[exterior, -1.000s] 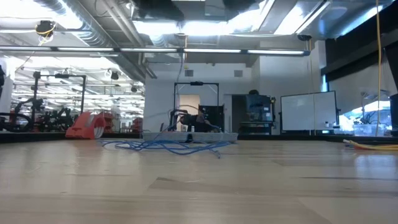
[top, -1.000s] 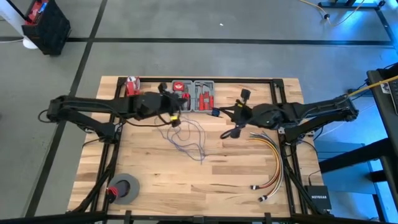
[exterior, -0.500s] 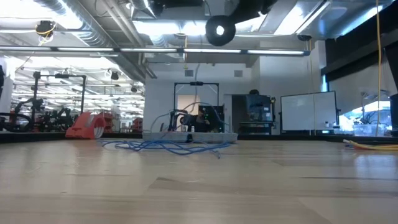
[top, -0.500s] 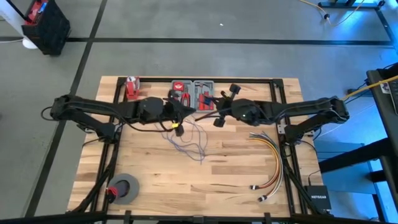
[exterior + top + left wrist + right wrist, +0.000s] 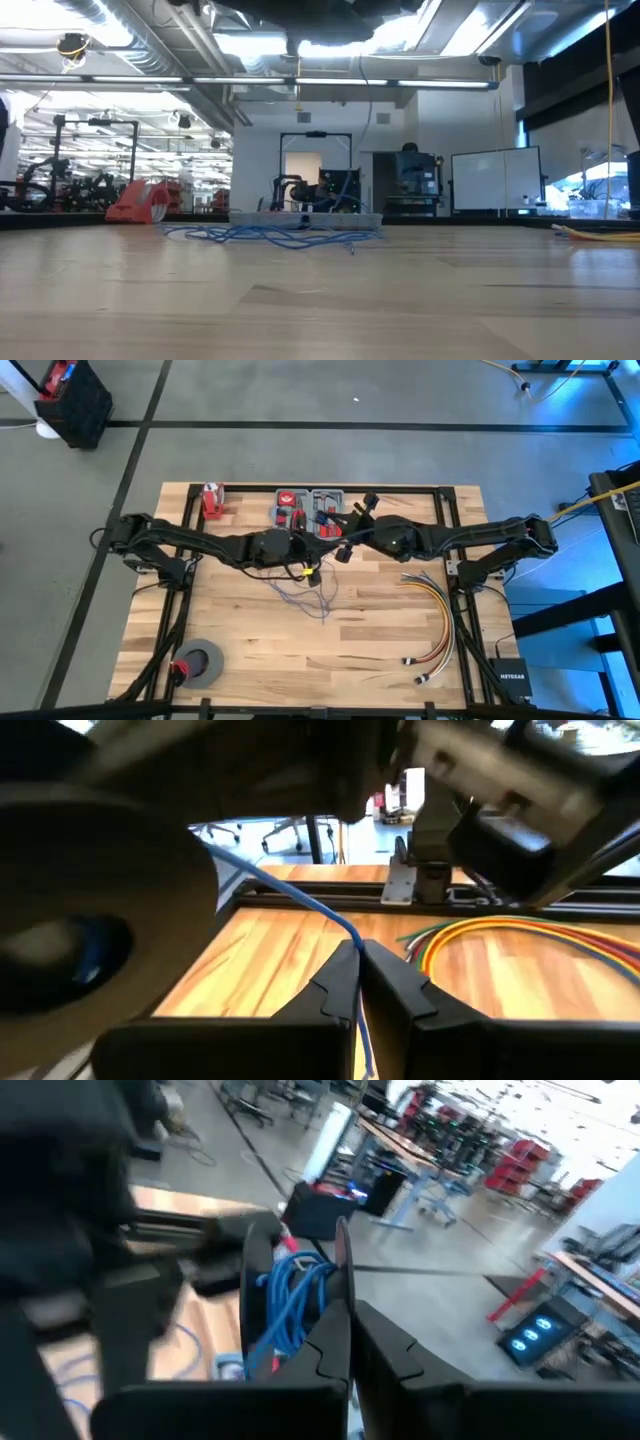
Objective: Coil cords
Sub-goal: Coil the blue wire into the black spool
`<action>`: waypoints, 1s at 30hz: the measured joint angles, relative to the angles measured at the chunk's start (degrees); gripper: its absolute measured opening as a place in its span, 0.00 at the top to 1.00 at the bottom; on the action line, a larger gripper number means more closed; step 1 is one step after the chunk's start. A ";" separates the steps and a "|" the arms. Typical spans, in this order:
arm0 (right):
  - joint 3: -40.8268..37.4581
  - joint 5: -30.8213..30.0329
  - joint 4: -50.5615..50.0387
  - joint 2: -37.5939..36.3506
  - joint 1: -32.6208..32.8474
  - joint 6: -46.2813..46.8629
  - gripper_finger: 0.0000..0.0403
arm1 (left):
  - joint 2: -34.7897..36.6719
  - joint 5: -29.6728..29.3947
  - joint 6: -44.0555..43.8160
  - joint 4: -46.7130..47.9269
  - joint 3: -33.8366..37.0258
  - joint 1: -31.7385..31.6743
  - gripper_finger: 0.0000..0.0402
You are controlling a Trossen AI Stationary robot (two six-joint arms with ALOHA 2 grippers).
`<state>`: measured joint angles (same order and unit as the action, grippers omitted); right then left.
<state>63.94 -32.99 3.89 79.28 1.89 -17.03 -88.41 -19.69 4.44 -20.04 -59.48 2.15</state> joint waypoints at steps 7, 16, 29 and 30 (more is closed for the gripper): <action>0.00 2.64 1.47 -2.87 0.55 0.06 0.99 | -1.10 -0.36 -0.04 1.50 -0.02 -1.76 0.98; -0.08 2.53 1.98 -9.24 4.26 -1.34 0.99 | -0.97 -0.34 -0.54 2.06 -0.24 -2.18 0.98; 0.31 3.65 5.93 -13.26 4.24 -2.18 0.99 | -3.02 -0.36 -0.42 3.24 -0.03 -2.49 0.98; 0.31 3.64 5.78 -13.28 4.24 -2.32 0.99 | -3.02 -0.36 -0.39 3.42 0.02 -2.57 0.98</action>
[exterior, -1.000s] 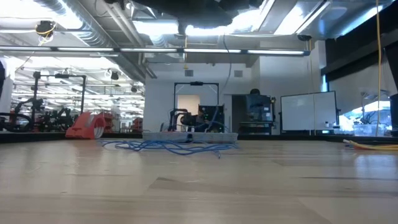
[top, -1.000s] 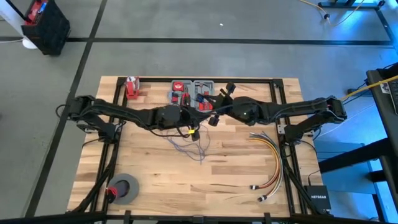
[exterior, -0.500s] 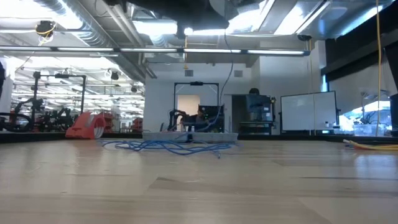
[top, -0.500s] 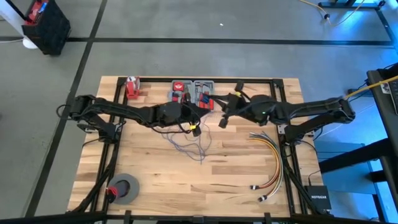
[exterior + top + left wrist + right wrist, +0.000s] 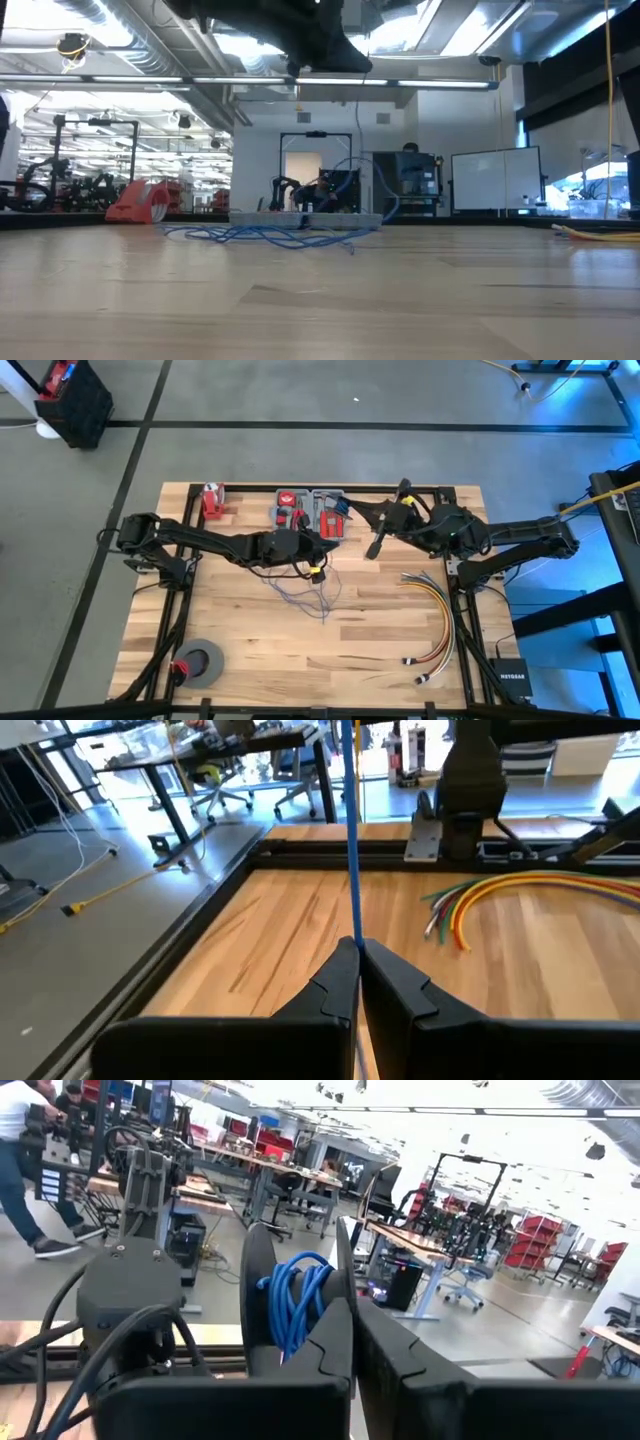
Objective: Coil cords
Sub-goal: Coil the blue wire into the black spool
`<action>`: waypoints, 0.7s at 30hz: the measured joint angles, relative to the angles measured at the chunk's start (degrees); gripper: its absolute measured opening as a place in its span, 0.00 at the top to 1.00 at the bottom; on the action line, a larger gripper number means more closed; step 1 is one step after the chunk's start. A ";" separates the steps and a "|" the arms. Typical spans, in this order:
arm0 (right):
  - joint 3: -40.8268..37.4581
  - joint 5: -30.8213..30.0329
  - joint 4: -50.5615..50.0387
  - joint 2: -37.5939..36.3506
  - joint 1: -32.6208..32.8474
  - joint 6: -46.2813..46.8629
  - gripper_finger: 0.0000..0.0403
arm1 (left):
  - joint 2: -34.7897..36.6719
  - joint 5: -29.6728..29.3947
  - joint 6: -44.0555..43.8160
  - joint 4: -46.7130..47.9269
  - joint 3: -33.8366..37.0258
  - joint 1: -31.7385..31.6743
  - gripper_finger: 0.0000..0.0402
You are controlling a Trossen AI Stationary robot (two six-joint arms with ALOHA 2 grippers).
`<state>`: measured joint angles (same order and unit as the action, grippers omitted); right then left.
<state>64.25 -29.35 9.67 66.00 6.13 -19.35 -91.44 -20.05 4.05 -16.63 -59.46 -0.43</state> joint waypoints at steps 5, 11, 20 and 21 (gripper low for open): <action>0.02 0.01 -1.66 -0.07 0.02 0.05 0.99 | 0.38 -2.05 1.67 2.04 0.00 -0.06 0.99; 0.09 0.43 -7.33 -0.07 1.68 0.73 0.99 | 4.94 -14.84 4.48 11.47 0.09 -0.06 1.00; 0.13 -1.20 -20.94 1.03 2.51 3.60 0.99 | 16.36 -15.38 4.83 16.47 0.09 0.20 1.00; 0.13 -1.69 -21.52 1.38 2.45 3.78 0.99 | 17.26 -14.91 4.76 16.72 0.09 0.31 1.00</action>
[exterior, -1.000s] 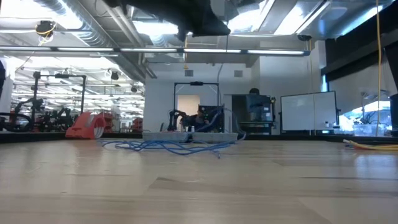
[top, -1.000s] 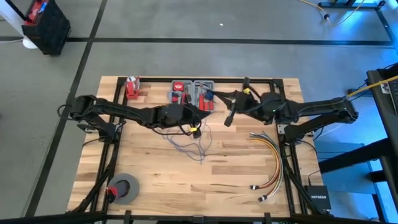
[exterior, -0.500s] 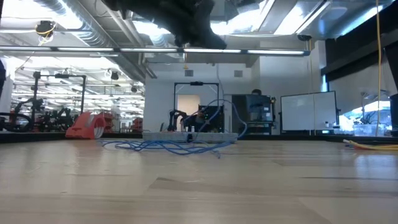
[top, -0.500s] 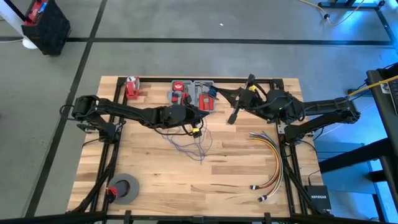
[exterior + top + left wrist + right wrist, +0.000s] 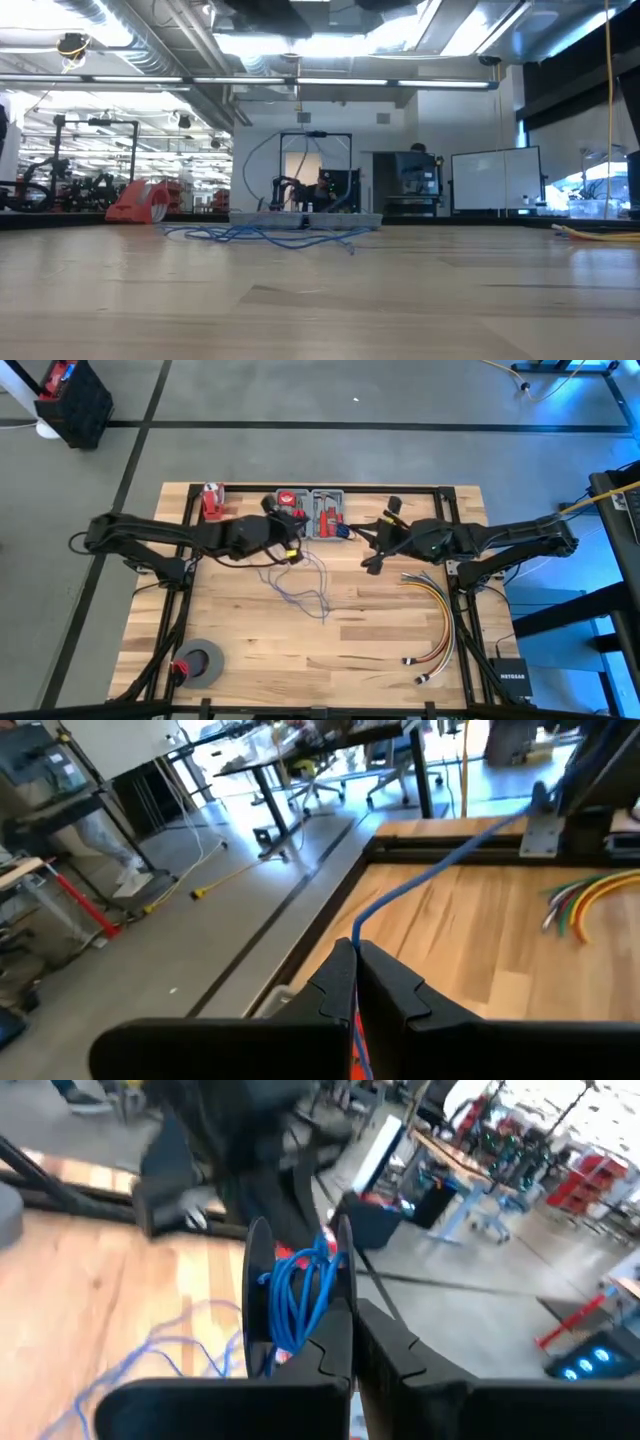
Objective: Coil cords
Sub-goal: Coil the blue wire into the black spool
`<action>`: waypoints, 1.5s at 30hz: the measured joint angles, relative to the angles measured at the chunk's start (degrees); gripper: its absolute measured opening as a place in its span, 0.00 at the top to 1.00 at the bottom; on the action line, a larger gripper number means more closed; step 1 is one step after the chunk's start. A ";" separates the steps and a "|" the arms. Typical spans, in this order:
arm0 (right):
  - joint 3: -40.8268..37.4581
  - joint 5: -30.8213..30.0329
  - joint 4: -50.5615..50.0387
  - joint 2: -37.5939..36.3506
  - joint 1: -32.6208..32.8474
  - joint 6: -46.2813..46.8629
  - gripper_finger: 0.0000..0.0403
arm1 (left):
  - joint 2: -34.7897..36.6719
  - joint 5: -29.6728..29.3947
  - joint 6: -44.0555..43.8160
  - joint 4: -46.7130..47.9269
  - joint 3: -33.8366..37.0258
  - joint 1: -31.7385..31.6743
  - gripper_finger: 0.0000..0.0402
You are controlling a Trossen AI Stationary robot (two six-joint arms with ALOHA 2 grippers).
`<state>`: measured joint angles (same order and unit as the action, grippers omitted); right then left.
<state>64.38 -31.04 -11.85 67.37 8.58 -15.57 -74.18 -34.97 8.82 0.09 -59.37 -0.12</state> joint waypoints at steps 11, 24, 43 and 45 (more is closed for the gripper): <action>-0.09 -11.29 -1.26 8.45 -0.37 -2.89 0.99 | 1.71 6.30 -3.03 -1.39 -0.09 2.76 1.00; -0.13 -11.29 9.17 13.53 -3.84 -2.91 0.99 | -6.03 8.08 -2.55 -12.61 -0.09 5.53 1.00; -0.44 1.79 17.46 4.28 -3.67 -0.80 0.99 | -15.08 7.81 -2.55 -20.00 -0.38 3.17 1.00; -0.44 2.18 17.39 3.14 -3.67 -0.70 0.99 | -15.24 7.81 -2.66 -20.38 -0.44 3.02 1.00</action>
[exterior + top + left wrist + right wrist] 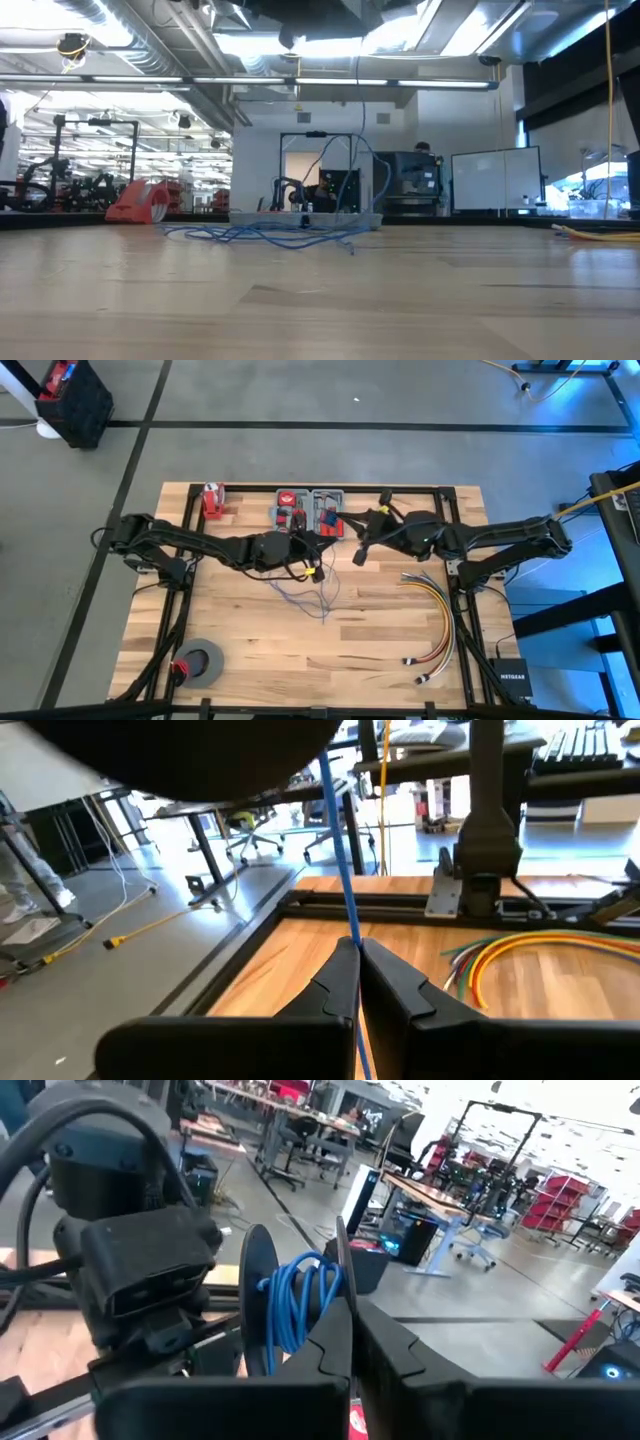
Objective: Coil cords
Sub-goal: Coil the blue wire into the black spool
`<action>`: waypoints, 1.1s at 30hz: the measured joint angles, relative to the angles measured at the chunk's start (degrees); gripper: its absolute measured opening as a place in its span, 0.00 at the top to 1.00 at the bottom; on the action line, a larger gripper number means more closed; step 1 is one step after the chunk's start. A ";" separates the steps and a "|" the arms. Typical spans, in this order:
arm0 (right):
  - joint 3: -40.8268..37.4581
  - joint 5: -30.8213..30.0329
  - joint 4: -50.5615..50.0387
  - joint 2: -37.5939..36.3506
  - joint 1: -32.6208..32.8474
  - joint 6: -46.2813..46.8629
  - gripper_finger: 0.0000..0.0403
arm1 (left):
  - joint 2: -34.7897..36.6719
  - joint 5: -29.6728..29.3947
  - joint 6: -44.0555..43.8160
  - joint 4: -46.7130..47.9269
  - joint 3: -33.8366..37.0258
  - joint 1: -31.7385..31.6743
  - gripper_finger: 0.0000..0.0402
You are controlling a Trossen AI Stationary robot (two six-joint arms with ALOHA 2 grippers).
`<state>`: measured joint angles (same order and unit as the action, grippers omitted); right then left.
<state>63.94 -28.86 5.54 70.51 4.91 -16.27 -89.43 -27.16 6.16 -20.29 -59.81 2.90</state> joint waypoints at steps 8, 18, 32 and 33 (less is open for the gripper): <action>0.00 1.28 1.33 -2.69 0.00 0.26 0.99 | -0.44 0.07 0.58 0.80 0.09 0.00 1.00; 0.07 2.53 2.77 -3.20 0.00 0.81 0.99 | -0.57 0.15 1.46 1.74 0.24 0.00 1.00; 0.76 2.59 3.82 -3.78 -0.02 0.90 0.99 | -1.08 0.75 0.76 4.84 0.63 0.09 0.85; 0.70 2.61 3.44 -3.56 -0.02 0.83 0.99 | -0.85 0.95 1.13 5.05 0.37 0.09 0.82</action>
<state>64.64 -26.25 8.99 66.95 4.89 -15.44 -90.28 -26.20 7.29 -15.24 -59.44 2.98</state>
